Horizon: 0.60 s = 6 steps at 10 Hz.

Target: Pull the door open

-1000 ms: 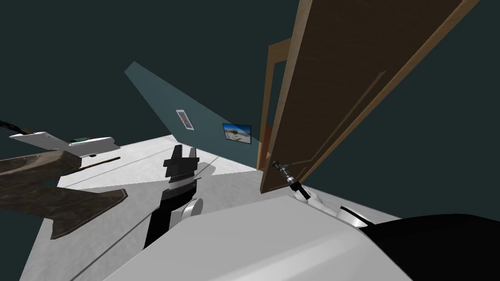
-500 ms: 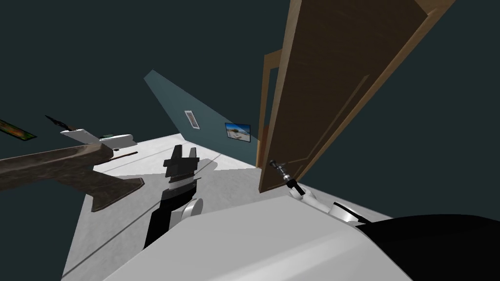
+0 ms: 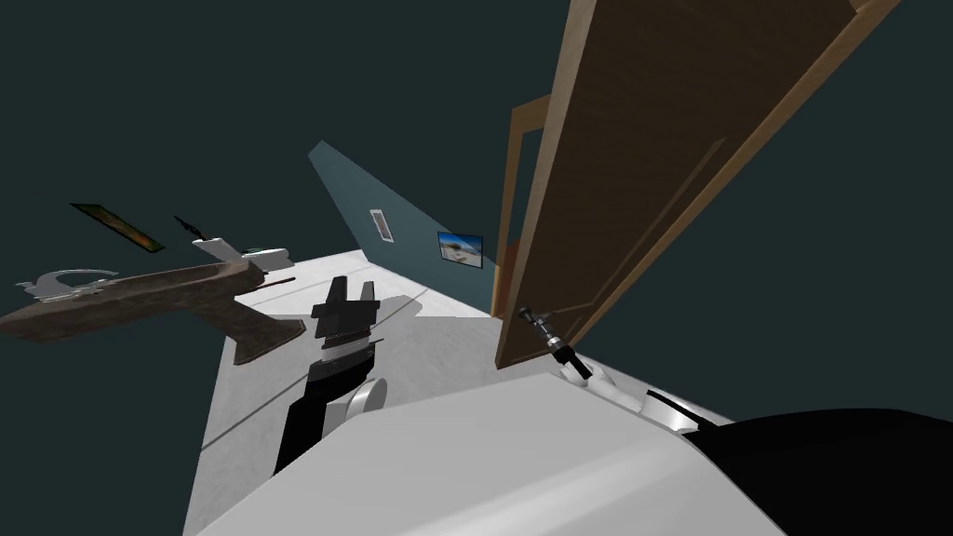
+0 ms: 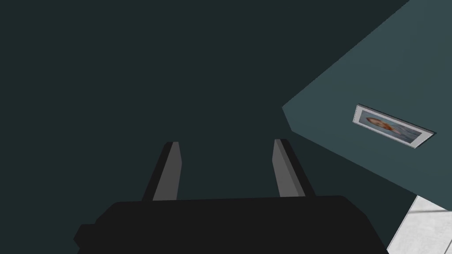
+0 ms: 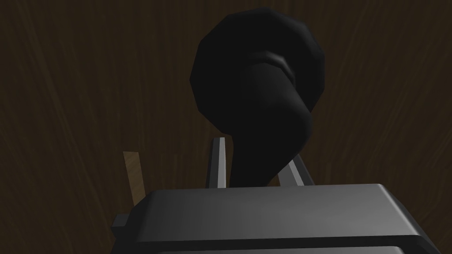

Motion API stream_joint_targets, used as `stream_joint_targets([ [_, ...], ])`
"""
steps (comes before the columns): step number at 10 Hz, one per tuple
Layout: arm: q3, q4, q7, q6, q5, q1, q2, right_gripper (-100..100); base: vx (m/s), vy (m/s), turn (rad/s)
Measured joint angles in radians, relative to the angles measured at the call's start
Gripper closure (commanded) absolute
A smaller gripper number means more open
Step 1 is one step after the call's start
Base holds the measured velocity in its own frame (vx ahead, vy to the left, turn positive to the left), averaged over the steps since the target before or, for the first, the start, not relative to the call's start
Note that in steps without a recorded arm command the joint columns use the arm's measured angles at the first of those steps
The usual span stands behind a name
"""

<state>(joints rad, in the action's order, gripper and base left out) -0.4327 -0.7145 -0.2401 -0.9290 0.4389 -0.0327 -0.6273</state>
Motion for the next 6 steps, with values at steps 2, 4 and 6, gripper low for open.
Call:
stream_joint_targets([
  [2,-0.017,0.013,-0.014,-0.035,0.008,0.016,-0.017,100,-0.153,-0.063,0.14],
  [4,-0.041,0.033,-0.037,-0.079,0.018,0.032,-0.038,100,-0.186,-0.092,0.207],
  [6,-0.055,0.014,-0.044,-0.104,0.03,0.065,-0.062,100,-0.135,-0.076,0.107],
])
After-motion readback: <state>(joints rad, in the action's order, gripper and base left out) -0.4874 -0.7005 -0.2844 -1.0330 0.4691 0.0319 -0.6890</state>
